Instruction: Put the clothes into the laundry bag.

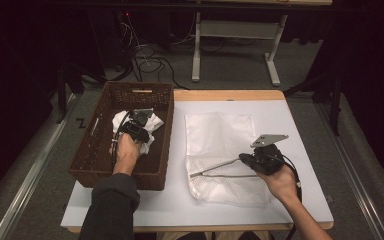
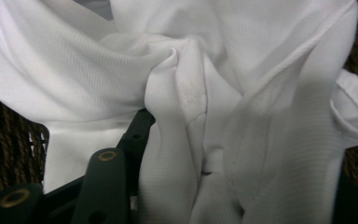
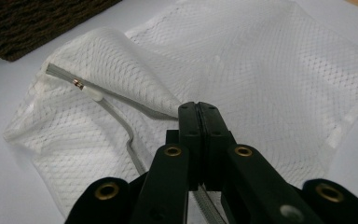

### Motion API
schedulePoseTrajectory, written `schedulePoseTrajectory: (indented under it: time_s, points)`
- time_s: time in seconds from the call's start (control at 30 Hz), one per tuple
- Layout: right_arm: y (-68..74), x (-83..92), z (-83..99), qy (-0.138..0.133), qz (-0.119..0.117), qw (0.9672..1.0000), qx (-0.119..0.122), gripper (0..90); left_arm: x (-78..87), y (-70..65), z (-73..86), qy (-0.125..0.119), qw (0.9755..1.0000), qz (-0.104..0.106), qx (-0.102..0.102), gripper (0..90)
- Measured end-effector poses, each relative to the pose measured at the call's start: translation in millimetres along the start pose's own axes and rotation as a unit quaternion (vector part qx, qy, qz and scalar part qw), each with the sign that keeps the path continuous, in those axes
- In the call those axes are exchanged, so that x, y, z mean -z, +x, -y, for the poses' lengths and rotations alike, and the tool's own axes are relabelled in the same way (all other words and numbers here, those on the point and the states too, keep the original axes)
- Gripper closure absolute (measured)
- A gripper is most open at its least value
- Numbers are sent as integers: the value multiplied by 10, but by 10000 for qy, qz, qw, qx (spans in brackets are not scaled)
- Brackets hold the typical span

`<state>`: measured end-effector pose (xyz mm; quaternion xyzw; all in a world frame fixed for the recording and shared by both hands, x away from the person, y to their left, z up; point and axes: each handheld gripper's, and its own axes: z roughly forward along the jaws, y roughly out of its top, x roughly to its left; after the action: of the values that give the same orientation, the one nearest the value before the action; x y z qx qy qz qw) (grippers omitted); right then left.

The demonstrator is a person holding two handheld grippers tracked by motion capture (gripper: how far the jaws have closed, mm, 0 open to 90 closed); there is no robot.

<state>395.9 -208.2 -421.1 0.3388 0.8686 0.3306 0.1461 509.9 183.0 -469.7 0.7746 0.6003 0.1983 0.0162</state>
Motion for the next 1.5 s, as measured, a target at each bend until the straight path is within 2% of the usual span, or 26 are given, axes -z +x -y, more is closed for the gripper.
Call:
schedulePoseTrajectory:
  time_s: [0.17, 0.3, 0.37, 0.47, 0.67, 0.8, 0.9, 1.23, 1.33, 1.43, 1.5]
  points:
    - [13, 21, -31, 15, -3, 10000, 37, 900, 149, 79, 46, -251, 9995, 162, 64, 544]
    - [32, -4, -64, 59, -36, 10000, 12, 900, 312, 142, 103, -459, 9980, 420, 144, 555]
    - [41, -14, -83, 49, -43, 10000, 59, 900, 390, 170, 127, -505, 9972, 534, 122, 559]
    - [60, -14, -103, 37, -74, 9999, 78, 900, 500, 223, 171, -624, 9947, 801, 184, 562]
    - [39, -8, -109, 1, -70, 10000, 44, 900, 706, 282, 253, -897, 9896, 1107, 211, 562]
    - [24, -7, -104, -41, -53, 9999, -89, 900, 833, 267, 300, -1003, 9889, 1099, 36, 563]
    - [9, -20, -106, -88, -67, 9999, -96, 900, 908, 257, 327, -1023, 9885, 1112, -69, 564]
    - [5, -32, -105, -176, -70, 9998, -117, 900, 1212, 383, 527, -1401, 9806, 1366, -80, 568]
    - [2, -35, -104, -168, -51, 9997, -151, 900, 1301, 415, 596, -1552, 9766, 1489, -53, 568]
    - [-3, -47, -107, -176, -63, 9997, -170, 900, 1395, 419, 653, -1698, 9718, 1635, -109, 569]
    - [-5, -56, -109, -165, -56, 9997, -186, 900, 1456, 387, 678, -1758, 9702, 1660, -183, 568]
